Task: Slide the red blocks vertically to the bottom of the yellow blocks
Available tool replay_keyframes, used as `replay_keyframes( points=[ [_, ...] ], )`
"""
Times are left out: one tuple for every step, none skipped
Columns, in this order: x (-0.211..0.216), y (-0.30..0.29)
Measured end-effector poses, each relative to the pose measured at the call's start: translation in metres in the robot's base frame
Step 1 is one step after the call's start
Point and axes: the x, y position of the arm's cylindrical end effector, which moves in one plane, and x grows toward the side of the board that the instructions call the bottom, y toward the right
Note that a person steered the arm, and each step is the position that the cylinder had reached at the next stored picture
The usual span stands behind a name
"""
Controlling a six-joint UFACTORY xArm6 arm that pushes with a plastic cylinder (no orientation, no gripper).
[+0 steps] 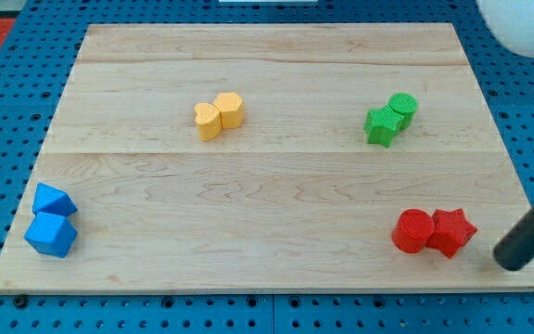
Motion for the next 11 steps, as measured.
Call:
replay_keyframes(
  points=[
    [-0.009,-0.035],
    [-0.019,-0.038],
    [-0.040,-0.023],
    [-0.054,-0.022],
    [-0.058,0.001],
    [-0.053,-0.030],
    [-0.029,-0.074],
    [-0.019,-0.121],
    [-0.019,-0.163],
    [-0.019,-0.094],
    [-0.023,-0.044]
  ],
)
